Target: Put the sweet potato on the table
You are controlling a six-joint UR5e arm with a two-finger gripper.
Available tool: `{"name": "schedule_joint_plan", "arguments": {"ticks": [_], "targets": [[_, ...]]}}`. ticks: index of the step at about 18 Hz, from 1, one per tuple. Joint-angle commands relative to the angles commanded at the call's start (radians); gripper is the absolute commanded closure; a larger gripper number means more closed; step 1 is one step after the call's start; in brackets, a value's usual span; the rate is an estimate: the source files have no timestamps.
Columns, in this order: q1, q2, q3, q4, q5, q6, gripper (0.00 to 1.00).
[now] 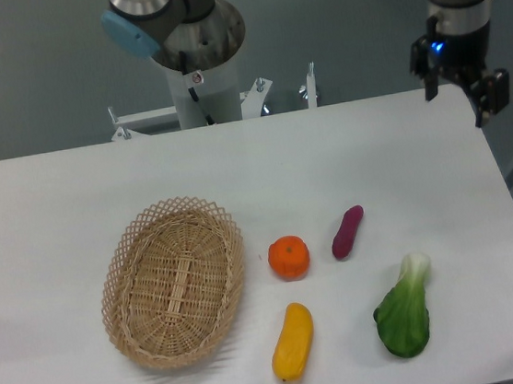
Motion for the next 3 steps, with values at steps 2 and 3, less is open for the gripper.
{"name": "schedule_joint_plan", "arguments": {"ticks": [2, 3], "targets": [[0.0, 0.0, -0.002, 0.002, -0.002, 0.0, 0.0], [0.0, 0.0, -0.002, 0.002, -0.002, -0.006, 0.0]]}}
